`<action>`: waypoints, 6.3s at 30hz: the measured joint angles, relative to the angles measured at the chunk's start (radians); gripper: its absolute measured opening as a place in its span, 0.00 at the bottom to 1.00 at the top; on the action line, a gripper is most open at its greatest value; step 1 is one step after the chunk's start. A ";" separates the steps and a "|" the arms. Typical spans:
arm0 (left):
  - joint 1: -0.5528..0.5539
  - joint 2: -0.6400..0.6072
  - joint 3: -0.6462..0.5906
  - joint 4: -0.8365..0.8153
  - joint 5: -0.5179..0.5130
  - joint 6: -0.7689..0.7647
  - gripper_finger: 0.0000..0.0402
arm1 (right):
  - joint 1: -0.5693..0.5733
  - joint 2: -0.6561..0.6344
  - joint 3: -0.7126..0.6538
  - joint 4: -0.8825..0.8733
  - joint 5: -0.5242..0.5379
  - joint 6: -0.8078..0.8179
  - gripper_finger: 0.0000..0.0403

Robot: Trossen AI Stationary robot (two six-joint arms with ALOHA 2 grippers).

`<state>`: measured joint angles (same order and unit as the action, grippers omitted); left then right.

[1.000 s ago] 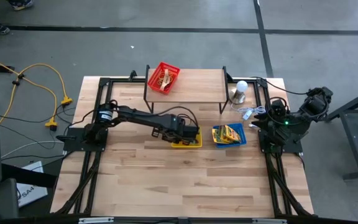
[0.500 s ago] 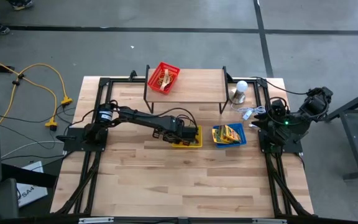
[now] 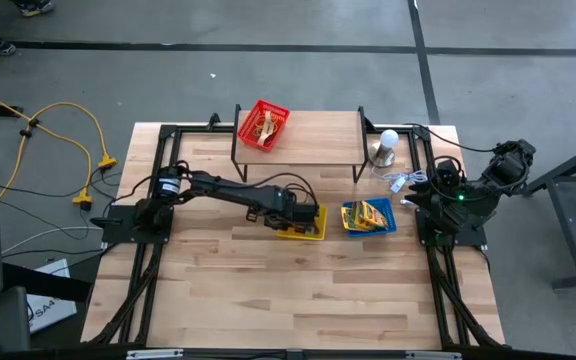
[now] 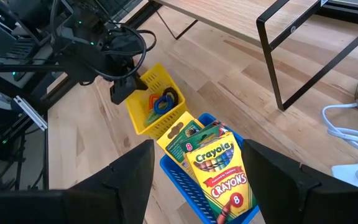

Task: Pick & Place Office Desk Supplies
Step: Put the yellow bin on the shelf

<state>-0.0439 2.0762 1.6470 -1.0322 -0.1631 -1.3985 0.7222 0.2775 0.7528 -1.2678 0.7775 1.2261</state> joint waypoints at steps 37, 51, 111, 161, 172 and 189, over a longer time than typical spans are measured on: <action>0.037 -0.294 0.088 0.033 0.364 0.783 0.00 | 0.000 0.000 0.000 0.000 0.000 0.000 0.57; 0.346 -0.295 0.292 -0.221 0.453 1.557 0.00 | 0.000 0.000 0.000 0.000 0.000 0.000 0.57; 0.613 0.064 0.689 -0.096 0.347 2.106 0.00 | 0.000 0.000 0.000 0.000 0.000 0.000 0.57; 0.692 0.063 0.689 -0.172 0.261 2.246 0.00 | 0.000 0.000 0.000 0.000 0.000 0.000 0.57; 0.677 0.062 0.689 -0.172 0.227 2.260 0.00 | 0.000 0.000 0.000 0.000 0.000 0.000 0.57; 0.676 0.057 0.688 -0.176 0.209 2.232 0.11 | 0.000 0.000 0.000 0.000 0.000 0.000 0.57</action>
<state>0.6323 2.1334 2.3355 -1.2082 0.0457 0.8337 0.7220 0.2774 0.7528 -1.2677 0.7776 1.2263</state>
